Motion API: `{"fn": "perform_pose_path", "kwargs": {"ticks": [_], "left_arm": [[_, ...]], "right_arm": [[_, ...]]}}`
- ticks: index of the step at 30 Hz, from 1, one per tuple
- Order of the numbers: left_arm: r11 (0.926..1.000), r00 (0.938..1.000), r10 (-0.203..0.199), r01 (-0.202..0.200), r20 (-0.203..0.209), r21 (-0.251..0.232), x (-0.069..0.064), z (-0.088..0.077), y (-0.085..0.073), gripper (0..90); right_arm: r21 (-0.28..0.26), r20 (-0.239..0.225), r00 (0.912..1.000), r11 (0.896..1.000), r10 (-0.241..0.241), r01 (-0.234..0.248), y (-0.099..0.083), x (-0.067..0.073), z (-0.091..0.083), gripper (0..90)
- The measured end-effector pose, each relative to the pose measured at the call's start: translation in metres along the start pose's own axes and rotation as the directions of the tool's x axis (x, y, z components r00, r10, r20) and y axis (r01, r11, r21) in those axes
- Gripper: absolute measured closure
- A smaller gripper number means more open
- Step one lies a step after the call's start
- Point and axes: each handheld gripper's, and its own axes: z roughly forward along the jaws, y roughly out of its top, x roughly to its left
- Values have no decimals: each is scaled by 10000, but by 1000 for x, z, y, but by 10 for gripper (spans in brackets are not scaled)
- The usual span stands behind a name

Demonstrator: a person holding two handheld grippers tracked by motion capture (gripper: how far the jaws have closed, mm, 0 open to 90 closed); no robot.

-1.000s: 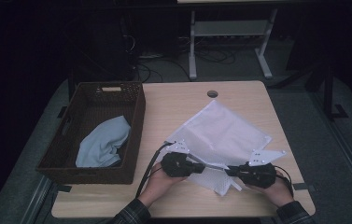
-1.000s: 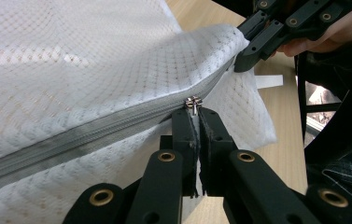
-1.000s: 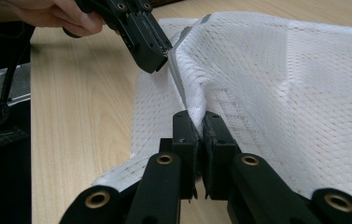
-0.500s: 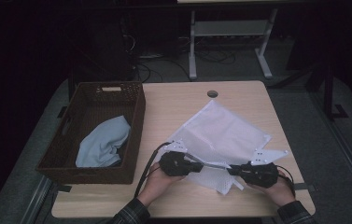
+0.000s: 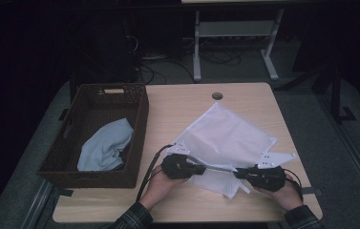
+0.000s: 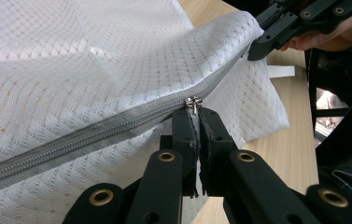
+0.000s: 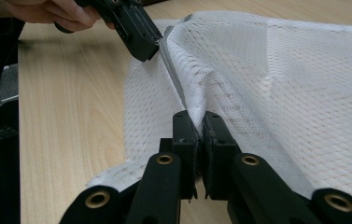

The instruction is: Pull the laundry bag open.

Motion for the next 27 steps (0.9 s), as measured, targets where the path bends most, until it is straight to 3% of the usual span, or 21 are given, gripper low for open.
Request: {"fn": "perform_pose_path", "kwargs": {"ticks": [27], "left_arm": [[9999,9986,-77,81,-520,72,9,-6,-2,870]], "right_arm": [[-64,28,10000,10000,-28,28,0,0,-2,848]]}}
